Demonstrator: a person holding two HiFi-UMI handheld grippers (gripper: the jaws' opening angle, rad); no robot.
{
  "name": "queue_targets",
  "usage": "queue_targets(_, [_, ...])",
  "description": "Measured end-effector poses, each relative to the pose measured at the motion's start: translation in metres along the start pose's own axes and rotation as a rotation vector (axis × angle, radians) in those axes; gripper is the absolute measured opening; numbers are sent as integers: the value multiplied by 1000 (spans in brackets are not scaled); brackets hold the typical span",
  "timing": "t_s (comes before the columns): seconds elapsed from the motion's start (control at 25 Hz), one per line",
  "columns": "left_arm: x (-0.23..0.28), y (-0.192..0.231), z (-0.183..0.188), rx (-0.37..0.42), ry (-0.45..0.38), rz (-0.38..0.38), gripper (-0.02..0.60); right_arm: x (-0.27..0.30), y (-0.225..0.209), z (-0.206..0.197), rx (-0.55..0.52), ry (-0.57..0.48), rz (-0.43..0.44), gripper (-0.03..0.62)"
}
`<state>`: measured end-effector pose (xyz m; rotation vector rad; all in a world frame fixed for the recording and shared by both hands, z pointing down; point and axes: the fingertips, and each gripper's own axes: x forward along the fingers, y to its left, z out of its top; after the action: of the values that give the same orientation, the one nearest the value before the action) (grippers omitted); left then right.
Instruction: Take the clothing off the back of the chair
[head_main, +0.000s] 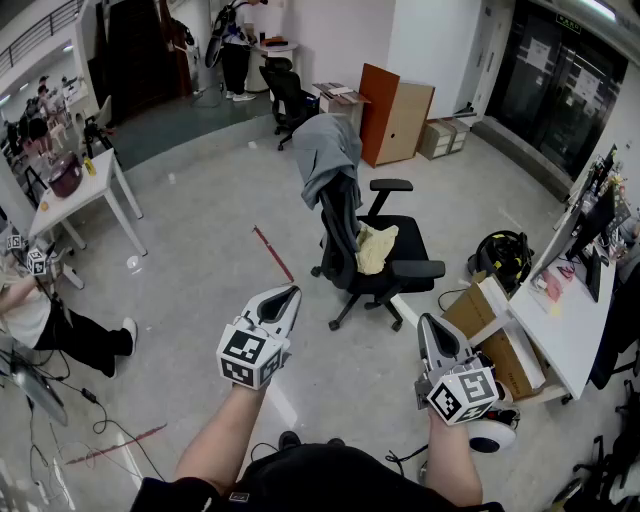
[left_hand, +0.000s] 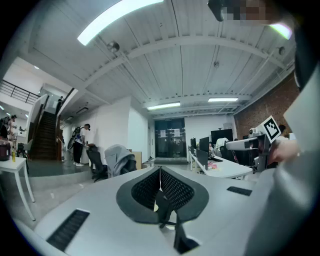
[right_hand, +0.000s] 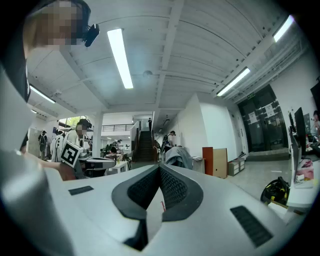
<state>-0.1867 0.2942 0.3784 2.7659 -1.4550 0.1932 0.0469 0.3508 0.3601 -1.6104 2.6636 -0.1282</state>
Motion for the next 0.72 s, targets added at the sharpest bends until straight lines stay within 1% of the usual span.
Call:
queue_targets(0.12, [7,-4,-16,-6,15,-2,4,-1,-12,-5,25,16,0,14])
queue_targets(0.24, [12,-9,-23,-13,31,-2,3,-4,-17,-7,9,21,4,14])
queue_targets(0.36, [22,-25,-27,-38,42,-21,3,-17,-30,-9,15,19,-14,14])
queue_targets(0.56, [39,-58,-14,3,30,-52,3,-42,-53,-9,41,-10,-28,15])
queue_targets(0.72, [56,-81,-17,5,40,-76,4,-58,-71,-19,80,-6,-35,15])
